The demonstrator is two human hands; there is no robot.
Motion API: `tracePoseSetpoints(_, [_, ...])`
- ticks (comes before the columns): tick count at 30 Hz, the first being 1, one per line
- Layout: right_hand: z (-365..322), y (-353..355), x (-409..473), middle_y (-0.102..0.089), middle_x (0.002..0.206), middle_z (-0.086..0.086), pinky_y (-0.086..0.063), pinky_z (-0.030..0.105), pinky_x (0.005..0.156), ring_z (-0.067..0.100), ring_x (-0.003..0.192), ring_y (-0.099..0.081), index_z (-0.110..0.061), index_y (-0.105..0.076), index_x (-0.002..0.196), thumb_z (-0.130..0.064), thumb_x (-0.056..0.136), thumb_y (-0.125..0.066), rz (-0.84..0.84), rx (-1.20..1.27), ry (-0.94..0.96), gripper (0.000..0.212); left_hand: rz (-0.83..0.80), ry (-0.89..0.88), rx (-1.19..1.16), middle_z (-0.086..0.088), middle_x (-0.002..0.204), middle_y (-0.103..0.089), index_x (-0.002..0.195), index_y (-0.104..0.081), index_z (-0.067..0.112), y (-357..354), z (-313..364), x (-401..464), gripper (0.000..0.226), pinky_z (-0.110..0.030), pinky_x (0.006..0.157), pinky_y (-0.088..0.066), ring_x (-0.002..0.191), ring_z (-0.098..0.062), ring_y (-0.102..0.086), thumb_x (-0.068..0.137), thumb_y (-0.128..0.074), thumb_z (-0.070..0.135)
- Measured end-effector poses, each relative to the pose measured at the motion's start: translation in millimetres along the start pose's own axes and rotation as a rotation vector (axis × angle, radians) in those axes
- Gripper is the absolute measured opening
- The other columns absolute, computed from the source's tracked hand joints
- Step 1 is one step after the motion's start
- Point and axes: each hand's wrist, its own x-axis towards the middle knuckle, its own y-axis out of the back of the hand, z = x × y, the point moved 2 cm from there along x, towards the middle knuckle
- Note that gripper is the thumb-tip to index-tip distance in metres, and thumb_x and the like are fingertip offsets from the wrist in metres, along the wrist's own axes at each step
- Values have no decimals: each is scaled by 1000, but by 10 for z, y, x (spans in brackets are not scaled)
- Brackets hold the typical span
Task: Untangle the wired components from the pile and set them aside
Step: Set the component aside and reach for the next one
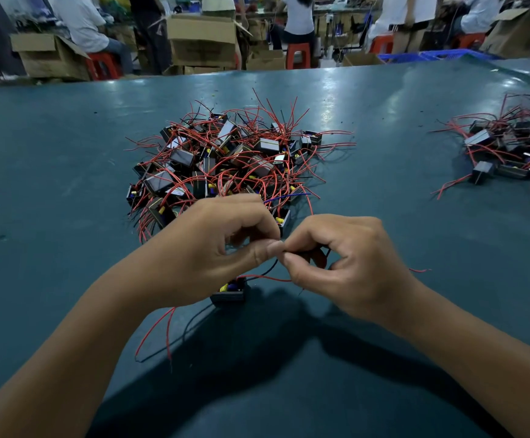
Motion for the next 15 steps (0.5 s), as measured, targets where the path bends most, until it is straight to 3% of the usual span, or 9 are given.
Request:
tracePoseSetpoints(5, [-27,-20,-3,-61,69,-7,-45,22,59,2,63,-49,-8,-68,74,-10,83,-72,-4,-119,88,10,-132,162,-168,2,73,-52,86,-59,30,1,-23,-45,16,-30,54,-36,61,-12,-42,97,-55,42])
tracePoseSetpoints(10, [-25,-31,-3,-60,69,-6,-45,25,60,7,63,-51,-8,-68,74,-10,84,-72,10,-127,105,10,-152,249,-297,4,65,-46,84,-62,25,16,-10,-49,17,-24,51,-31,58,-6,-36,96,-60,38])
tracePoseSetpoints(15, [-38,-12,-4,-60,69,0,-41,26,60,16,61,-52,-6,-69,75,-9,86,-72,17,-233,220,12,-108,522,-545,-2,59,-32,70,-64,19,-44,-16,-53,23,-34,51,-15,55,-17,-21,84,-70,36])
